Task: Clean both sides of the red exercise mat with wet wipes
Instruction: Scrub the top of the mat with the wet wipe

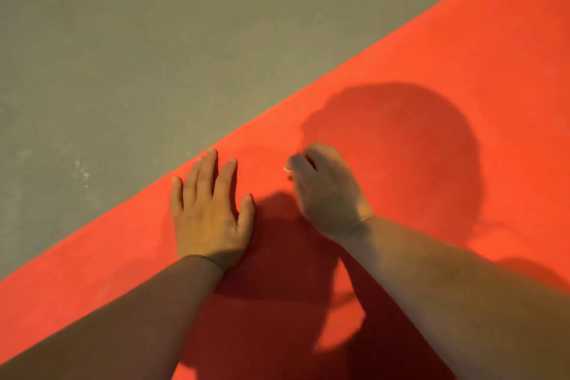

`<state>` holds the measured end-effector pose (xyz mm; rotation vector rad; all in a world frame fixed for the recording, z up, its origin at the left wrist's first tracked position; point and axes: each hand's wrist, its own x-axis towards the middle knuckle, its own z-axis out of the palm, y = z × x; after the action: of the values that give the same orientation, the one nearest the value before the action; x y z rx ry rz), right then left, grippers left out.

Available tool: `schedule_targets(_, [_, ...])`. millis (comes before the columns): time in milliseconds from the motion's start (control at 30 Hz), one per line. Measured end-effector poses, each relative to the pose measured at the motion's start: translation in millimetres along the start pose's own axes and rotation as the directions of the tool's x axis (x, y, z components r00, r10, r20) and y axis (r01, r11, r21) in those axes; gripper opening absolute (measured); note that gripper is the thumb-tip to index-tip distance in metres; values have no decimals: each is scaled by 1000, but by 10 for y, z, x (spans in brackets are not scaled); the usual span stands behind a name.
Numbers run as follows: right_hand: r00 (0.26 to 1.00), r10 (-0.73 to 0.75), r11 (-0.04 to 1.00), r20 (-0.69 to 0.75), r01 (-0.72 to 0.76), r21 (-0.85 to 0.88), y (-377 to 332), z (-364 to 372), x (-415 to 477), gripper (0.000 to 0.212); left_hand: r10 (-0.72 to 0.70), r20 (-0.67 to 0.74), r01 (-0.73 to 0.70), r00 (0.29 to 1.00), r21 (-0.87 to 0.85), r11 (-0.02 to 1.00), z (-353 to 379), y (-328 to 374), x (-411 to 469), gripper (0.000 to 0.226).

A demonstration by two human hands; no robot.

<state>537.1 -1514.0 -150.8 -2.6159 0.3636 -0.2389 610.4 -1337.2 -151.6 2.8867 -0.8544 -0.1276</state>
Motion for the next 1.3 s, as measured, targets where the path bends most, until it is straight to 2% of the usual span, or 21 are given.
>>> schedule_targets(100, [998, -58, 998, 29, 58, 5, 54, -1, -2, 19, -3, -13, 3, 1000, 30, 1000, -2, 13, -4, 64])
schedule_targets(233, [998, -36, 997, 46, 33, 65, 45, -20, 10, 22, 9, -4, -8, 1000, 48, 999, 2, -2, 10, 63])
schedule_targets(467, [999, -14, 999, 47, 12, 46, 12, -44, 29, 7, -10, 16, 9, 1000, 21, 1000, -12, 13, -6, 61])
schedule_targets(633, [999, -47, 999, 17, 47, -4, -20, -25, 7, 11, -15, -17, 14, 1000, -56, 998, 28, -9, -11, 58])
schedule_targets(733, [994, 99, 992, -47, -95, 88, -182, -83, -42, 13, -26, -31, 23, 999, -118, 993, -15, -13, -14, 58])
schedule_targets(800, [972, 234, 958, -27, -225, 178, -383, -85, -139, 18, -20, 58, 31, 998, -198, 980, -62, -30, 51, 52])
schedule_targets(833, [962, 272, 938, -16, -262, 227, -537, -37, -229, 19, -9, 148, 57, 989, -322, 945, -111, -103, 42, 48])
schedule_targets(867, [948, 319, 904, 5, -305, 301, -652, -4, -285, 18, 12, 257, 125, 966, -511, 850, -205, -137, 40, 42])
schedule_targets(900, [929, 366, 850, 43, -353, 392, -813, 44, -360, 16, 26, 339, 230, 940, -693, 683, -339, -207, -53, 34])
schedule_targets(933, [905, 415, 780, 94, -407, 475, -992, 106, -461, 14, 23, 377, 309, 926, -793, 525, -461, -324, -223, 25])
schedule_targets(967, [886, 439, 725, 151, -448, 522, -1204, 150, -559, 12, 2, 397, 352, 918, -817, 457, -609, -476, -451, 20])
schedule_targets(1033, [862, 436, 641, 258, -499, 584, -1701, 229, -681, 5, -51, 414, 399, 909, -828, 394, -898, -879, -931, 18])
schedule_targets(1100, [850, 395, 582, 349, -525, 621, -2221, 247, -790, 6, -122, 435, 449, 892, -826, 341, -1136, -1277, -1371, 19])
schedule_targets(1233, [824, 324, 546, 464, -564, 619, -3267, 312, -1075, 8, -248, 522, 578, 816, -732, 361, -1556, -1894, -2108, 30])
schedule_targets(1300, [820, 260, 582, 509, -554, 595, -3796, 340, -1247, 11, -284, 540, 611, 792, -701, 370, -1779, -2142, -2455, 32])
